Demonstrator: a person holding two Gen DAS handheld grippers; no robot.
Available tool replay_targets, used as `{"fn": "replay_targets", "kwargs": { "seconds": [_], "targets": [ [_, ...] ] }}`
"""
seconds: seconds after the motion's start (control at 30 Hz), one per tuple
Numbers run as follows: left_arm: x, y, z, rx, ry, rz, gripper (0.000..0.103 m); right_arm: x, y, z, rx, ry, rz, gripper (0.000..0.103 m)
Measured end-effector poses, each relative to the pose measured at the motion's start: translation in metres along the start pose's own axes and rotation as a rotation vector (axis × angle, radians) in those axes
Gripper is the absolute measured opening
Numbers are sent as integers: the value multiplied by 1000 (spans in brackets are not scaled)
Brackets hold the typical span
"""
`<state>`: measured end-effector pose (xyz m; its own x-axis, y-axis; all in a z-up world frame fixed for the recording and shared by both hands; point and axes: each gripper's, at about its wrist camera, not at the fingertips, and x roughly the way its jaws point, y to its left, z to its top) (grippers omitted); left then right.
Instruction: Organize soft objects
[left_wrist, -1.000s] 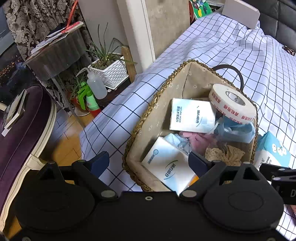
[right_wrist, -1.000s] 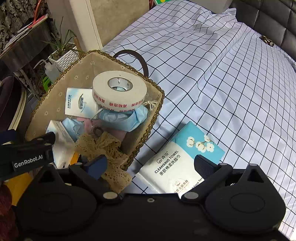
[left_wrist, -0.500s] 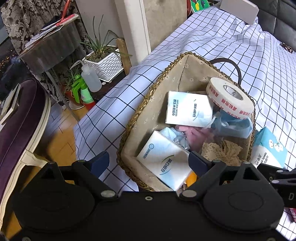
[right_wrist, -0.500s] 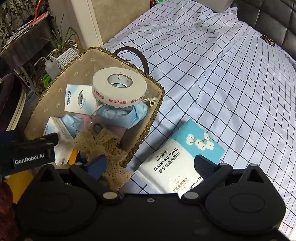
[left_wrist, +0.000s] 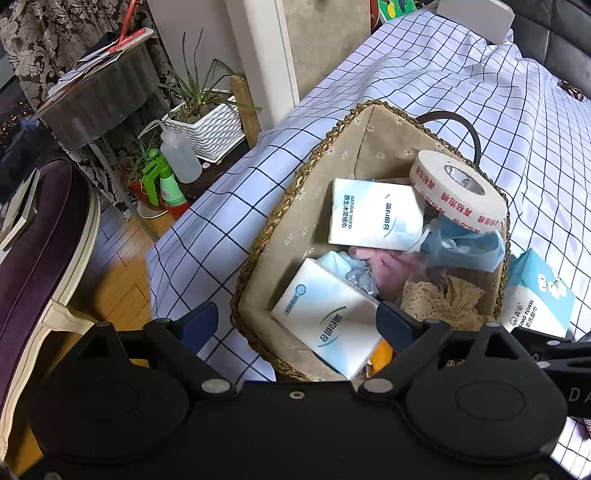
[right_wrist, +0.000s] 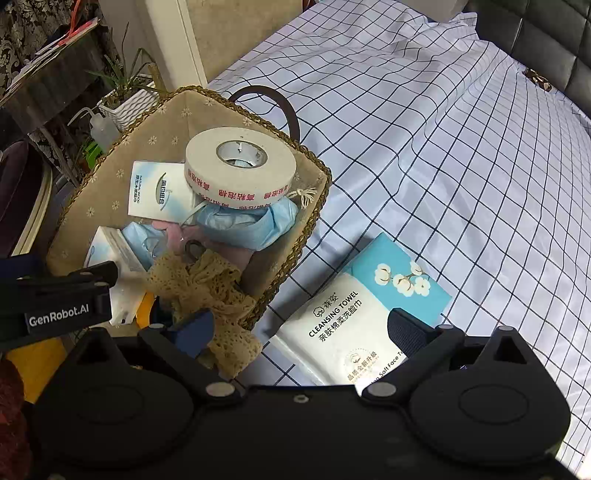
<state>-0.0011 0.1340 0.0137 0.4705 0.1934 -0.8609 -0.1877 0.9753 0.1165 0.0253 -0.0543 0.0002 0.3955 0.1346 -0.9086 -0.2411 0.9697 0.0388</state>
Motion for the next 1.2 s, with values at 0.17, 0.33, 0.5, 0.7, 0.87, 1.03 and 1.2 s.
{"fn": "replay_targets", "kwargs": {
  "seconds": [0.17,0.33,0.5,0.7,0.87,1.03,1.2],
  "targets": [
    [1,0,0,-2,1,1,90,0,0,0,-1,1,0,101],
    [0,0,-1,-1,3,-1,90,0,1,0,-4,1,1,101],
    [0,0,-1,0,4,-1,90,0,1,0,-3,1,0,101],
    [1,-1,-1,3,3,0,90,0,0,-1,-2,2,2,101],
    [0,-2,-2,4,2,1,90,0,0,0,-2,2,2,101],
    [-1,-2,-2,2,1,1,90,0,1,-1,-4,4,0,101],
    [-1,-2,-2,5,1,-1,90,1,1,-2,-3,7,-3,101]
  ]
}}
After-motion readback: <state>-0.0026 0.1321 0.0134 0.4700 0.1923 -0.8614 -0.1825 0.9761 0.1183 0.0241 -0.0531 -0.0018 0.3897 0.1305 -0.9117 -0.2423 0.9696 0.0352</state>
